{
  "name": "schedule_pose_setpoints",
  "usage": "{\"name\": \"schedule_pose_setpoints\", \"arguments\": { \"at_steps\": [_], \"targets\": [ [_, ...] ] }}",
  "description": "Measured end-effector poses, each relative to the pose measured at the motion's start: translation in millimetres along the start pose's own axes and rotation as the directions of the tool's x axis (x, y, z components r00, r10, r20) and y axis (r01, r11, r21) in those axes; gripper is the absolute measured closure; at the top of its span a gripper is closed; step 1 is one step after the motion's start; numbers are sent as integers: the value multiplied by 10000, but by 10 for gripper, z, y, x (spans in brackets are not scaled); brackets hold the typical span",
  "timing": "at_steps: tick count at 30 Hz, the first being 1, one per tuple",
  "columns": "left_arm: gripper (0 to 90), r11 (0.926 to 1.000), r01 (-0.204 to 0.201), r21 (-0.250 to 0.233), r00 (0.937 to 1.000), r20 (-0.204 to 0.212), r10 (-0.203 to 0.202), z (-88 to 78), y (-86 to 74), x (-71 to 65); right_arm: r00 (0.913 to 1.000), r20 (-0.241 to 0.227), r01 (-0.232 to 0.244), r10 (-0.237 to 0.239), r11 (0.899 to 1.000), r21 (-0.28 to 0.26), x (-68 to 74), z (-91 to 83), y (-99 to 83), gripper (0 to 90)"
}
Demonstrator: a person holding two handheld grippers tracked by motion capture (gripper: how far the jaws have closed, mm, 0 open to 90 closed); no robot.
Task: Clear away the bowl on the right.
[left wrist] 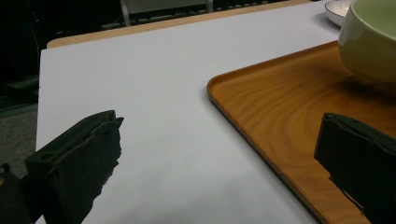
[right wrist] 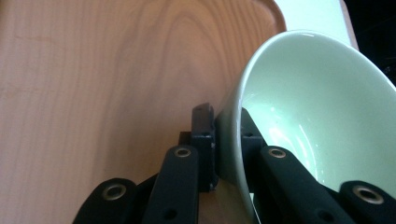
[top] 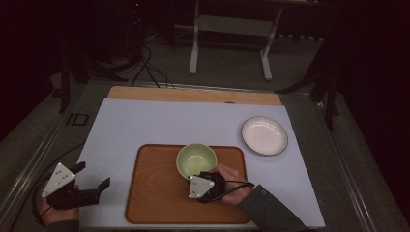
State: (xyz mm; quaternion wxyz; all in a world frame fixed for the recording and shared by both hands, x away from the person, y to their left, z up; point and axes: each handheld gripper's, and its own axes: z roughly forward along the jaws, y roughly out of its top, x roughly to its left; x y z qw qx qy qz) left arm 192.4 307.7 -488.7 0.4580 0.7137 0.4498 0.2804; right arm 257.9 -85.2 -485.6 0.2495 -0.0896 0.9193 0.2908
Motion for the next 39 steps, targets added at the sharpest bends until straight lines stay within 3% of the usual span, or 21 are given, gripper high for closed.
{"name": "schedule_pose_setpoints", "arguments": {
  "at_steps": [8,27,39],
  "targets": [
    [4,10000,-11,-15,10000,-10,11,-3,0,2,9997,-226,51,-48,9999,118,69,65,-17,825],
    [4,10000,1,-42,10000,-29,-1,-7,1,0,9980,-626,47,-57,9999,-160,230,144,15,824],
    [4,10000,1,-25,10000,-33,-1,-6,0,0,9953,-910,-383,337,9981,-489,218,148,0,793]
  ]
}}
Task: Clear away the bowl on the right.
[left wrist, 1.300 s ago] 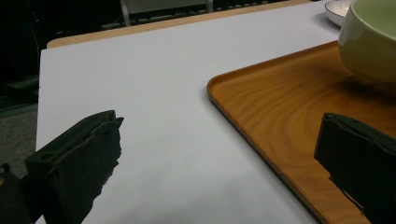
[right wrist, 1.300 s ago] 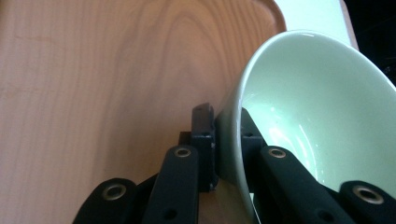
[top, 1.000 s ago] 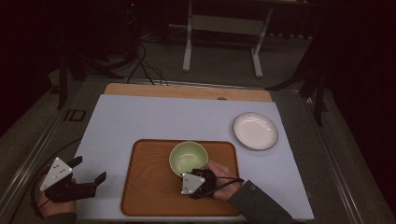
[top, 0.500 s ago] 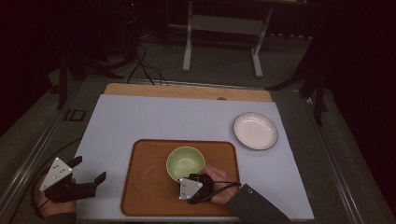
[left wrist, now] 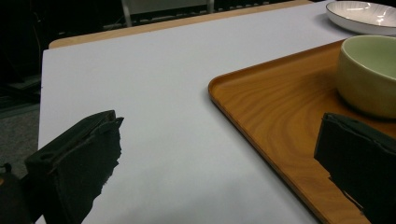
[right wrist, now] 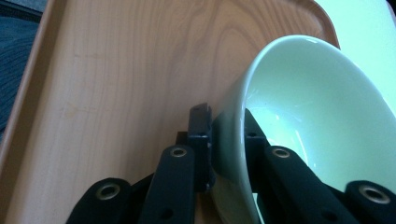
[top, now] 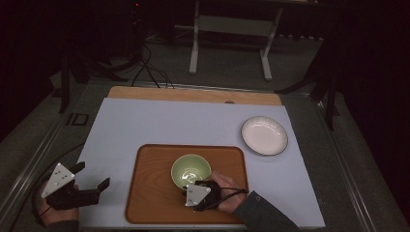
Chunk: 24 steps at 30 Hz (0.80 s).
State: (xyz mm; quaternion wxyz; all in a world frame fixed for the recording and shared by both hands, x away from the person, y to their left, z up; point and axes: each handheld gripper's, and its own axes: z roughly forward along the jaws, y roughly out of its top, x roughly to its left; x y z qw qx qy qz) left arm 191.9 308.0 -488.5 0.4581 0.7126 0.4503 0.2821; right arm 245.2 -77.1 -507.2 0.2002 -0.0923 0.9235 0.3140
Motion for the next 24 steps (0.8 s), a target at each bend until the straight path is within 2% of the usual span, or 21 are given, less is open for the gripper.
{"name": "schedule_pose_setpoints", "arguments": {
  "at_steps": [2,3,7,15,20,24],
  "targets": [
    [4,10000,8,-1,10000,-10,-8,0,0,-1,10000,45,36,-35,10000,-90,4,0,-1,781],
    [4,10000,4,6,10000,-8,-4,0,0,1,9999,69,-120,121,9998,-175,3,-13,4,764],
    [4,10000,10,-1,10000,-14,-10,-1,0,-1,9990,-165,-421,411,9973,-605,-55,-77,31,716],
    [4,10000,10,13,10000,-23,-10,2,-1,2,9967,-446,-718,677,9926,-975,-64,-165,55,679],
    [4,10000,11,18,10000,-37,-11,-1,-1,2,9973,-265,-717,691,9906,-1164,-79,-222,73,665],
    [4,10000,13,19,10000,-34,-13,1,-1,0,9958,115,-884,912,9844,-1521,-137,-355,90,662]
  ]
}}
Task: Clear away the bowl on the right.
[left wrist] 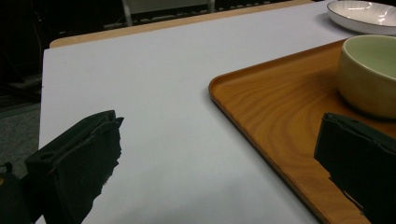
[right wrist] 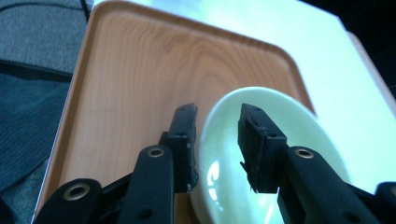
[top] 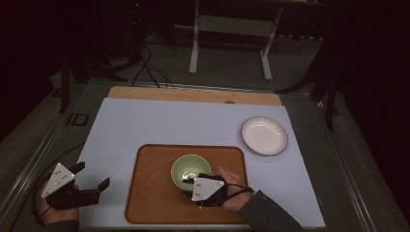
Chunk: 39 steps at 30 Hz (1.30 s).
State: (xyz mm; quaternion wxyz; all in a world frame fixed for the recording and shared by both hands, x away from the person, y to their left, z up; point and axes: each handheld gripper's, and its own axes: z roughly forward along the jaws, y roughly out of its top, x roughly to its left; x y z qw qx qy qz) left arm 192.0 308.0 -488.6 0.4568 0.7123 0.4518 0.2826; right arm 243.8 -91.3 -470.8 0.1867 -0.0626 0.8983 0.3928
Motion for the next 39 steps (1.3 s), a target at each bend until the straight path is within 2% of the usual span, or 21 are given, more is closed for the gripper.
{"name": "schedule_pose_setpoints", "arguments": {
  "at_steps": [6,13,17,21,24,26,27,29,33,37,39],
  "targets": [
    [4,10000,14,-1,10000,-3,-14,1,-1,0,9991,353,-250,252,9997,-52,-116,-99,-34,649],
    [4,10000,4,4,10000,2,-4,-1,0,2,9930,800,-885,872,9960,127,-250,-180,-161,634],
    [4,10000,1,1,10000,-13,-1,-3,1,1,9852,1154,-1291,1266,9915,147,-315,-257,-248,621],
    [4,10000,11,-14,10000,-16,-12,-5,1,0,9716,1541,-1858,1798,9822,257,-389,-336,-367,603],
    [4,10000,7,-13,10000,-21,-7,-6,1,0,9555,1937,-2325,2225,9721,300,-440,-404,-479,581],
    [4,10000,3,-11,10000,-25,-3,-7,2,0,9385,2290,-2698,2584,9627,192,-473,-458,-559,559],
    [4,10000,3,-11,10000,-25,-3,-7,2,0,9385,2290,-2698,2584,9627,192,-473,-458,-559,559],
    [4,10000,7,-6,10000,-26,-7,-6,1,-1,9178,2697,-3035,2914,9528,34,-511,-535,-656,522],
    [4,10000,3,-6,10000,-31,-3,-6,2,-1,8899,3189,-3420,3262,9397,-72,-550,-641,-784,469],
    [4,10000,12,-24,10000,-34,-12,-9,3,-3,8486,3678,-4043,3803,9145,-127,-586,-737,-938,419],
    [4,10000,19,-33,10000,-37,-20,-10,2,-2,8253,3889,-4374,4094,8991,-182,-592,-784,-1024,395]
  ]
}}
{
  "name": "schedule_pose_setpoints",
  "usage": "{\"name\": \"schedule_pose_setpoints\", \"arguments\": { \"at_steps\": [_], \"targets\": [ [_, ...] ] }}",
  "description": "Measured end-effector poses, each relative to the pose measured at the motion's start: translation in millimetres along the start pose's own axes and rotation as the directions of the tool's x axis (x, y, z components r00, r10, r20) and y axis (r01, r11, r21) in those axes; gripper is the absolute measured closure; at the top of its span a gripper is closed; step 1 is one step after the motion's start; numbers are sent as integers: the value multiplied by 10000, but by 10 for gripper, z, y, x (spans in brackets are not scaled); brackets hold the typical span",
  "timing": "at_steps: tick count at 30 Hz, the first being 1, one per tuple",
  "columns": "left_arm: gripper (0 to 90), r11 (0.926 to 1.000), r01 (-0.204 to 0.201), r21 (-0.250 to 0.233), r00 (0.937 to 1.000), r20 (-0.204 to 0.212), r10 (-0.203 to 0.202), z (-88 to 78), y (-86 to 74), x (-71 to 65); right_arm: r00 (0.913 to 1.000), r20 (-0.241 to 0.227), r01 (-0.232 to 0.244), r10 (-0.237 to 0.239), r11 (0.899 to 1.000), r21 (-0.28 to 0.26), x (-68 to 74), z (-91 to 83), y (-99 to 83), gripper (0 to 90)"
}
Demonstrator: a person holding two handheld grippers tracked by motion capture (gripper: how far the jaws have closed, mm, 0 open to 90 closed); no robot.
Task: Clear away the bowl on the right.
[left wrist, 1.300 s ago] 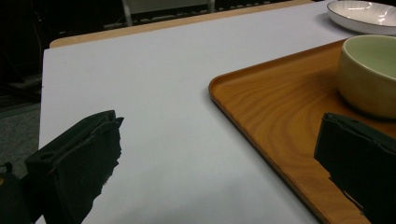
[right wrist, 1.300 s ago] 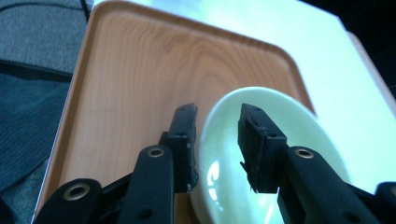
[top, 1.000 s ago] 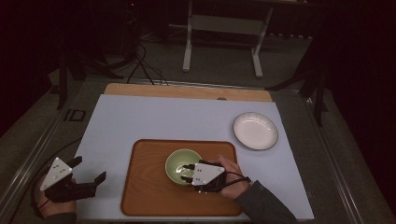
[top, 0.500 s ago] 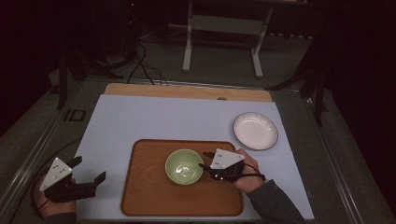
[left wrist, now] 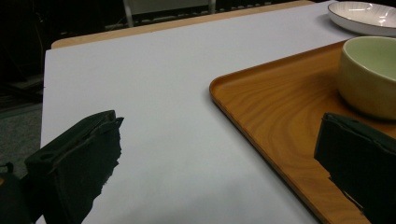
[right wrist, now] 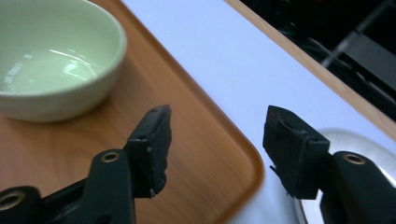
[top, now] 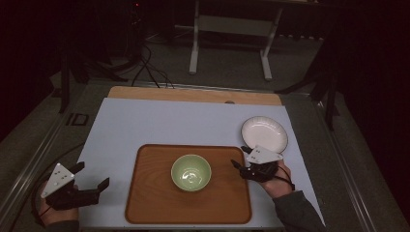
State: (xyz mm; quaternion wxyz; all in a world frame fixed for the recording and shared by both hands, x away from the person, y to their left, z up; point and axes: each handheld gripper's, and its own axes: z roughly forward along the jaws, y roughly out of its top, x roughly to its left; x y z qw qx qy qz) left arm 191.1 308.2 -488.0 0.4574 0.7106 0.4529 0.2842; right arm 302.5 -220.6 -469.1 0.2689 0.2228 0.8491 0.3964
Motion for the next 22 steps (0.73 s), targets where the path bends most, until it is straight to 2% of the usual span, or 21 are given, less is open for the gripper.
{"name": "schedule_pose_setpoints", "arguments": {
  "at_steps": [3,5,9,11,17,22],
  "targets": [
    [4,10000,5,7,10000,4,-5,1,0,1,9970,472,-621,617,9980,72,-69,-52,-118,330],
    [4,10000,-4,10,10000,1,4,2,0,0,9922,757,-986,990,9951,-100,-110,-101,-199,272],
    [4,10000,1,0,10000,-5,-1,2,1,-4,9767,1188,-1774,1785,9839,-201,-188,-212,-331,181],
    [4,10000,-17,3,10000,-7,17,0,3,-4,9695,1414,-1994,2000,9797,-187,-227,-262,-382,138],
    [4,10000,-14,-20,10000,4,14,-2,2,-3,9453,1853,-2702,2685,9627,-162,-338,-390,-540,104],
    [4,10000,-7,-2,10000,18,7,3,1,1,9302,2021,-3102,3065,9506,-140,-392,-456,-646,104]
  ]
}}
